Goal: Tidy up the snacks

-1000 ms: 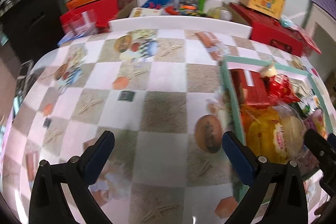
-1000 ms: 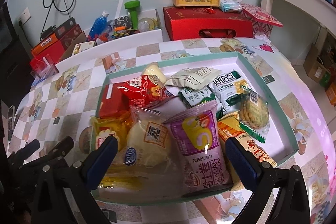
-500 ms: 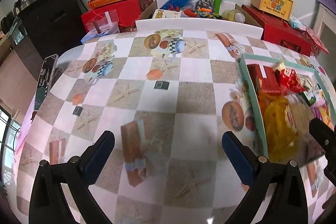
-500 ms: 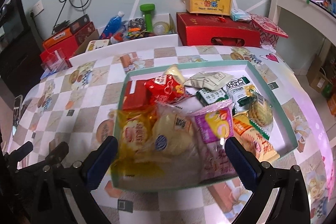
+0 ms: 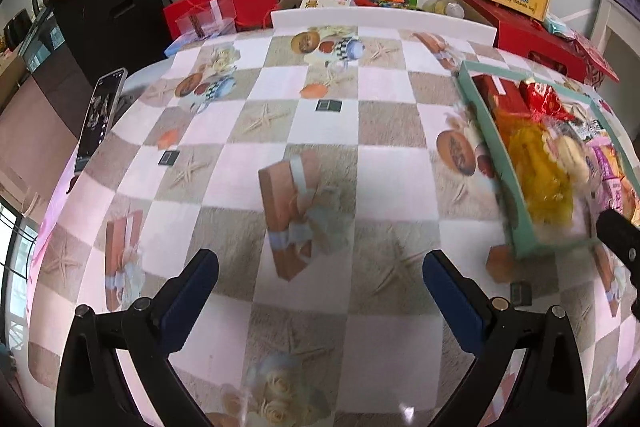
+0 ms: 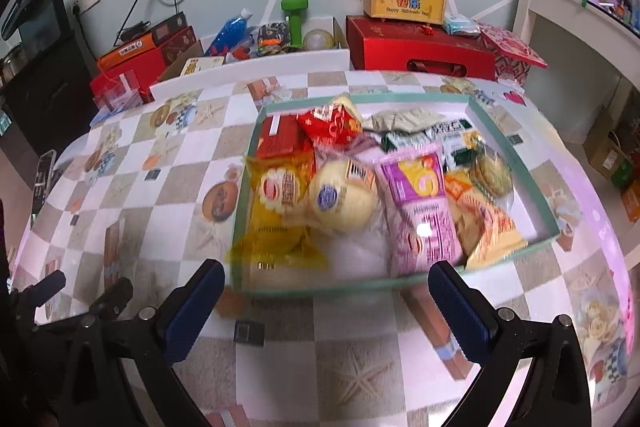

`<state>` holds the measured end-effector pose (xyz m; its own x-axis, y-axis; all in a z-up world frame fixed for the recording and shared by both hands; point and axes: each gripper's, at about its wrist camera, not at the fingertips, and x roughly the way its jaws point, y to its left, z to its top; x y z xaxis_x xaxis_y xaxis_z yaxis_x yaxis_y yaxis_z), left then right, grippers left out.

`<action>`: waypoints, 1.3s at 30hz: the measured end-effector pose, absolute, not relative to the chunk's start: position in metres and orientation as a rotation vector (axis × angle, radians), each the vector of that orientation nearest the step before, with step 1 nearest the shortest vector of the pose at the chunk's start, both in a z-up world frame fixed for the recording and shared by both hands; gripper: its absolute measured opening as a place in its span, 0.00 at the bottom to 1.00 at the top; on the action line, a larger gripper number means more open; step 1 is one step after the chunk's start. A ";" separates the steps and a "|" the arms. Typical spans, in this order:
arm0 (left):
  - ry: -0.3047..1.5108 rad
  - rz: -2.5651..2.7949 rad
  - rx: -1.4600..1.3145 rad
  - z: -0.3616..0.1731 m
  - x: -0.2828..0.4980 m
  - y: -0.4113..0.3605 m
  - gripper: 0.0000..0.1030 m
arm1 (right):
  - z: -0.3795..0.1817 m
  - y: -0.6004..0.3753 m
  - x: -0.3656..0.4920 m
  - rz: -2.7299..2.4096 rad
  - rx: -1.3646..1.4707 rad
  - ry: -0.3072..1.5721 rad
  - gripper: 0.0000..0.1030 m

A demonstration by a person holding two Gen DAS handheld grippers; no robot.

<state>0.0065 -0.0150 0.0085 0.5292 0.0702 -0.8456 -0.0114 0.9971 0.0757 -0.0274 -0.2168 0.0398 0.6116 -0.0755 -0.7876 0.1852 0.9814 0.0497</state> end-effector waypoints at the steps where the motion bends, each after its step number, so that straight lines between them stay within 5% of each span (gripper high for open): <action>1: 1.013 0.049 0.058 0.008 0.005 -0.014 0.99 | 0.038 -0.216 -0.030 -0.151 0.128 0.908 1.00; 39: 1.048 0.027 0.022 -0.005 0.005 -0.008 0.99 | 0.006 -0.223 -0.039 -0.174 0.136 0.974 1.00</action>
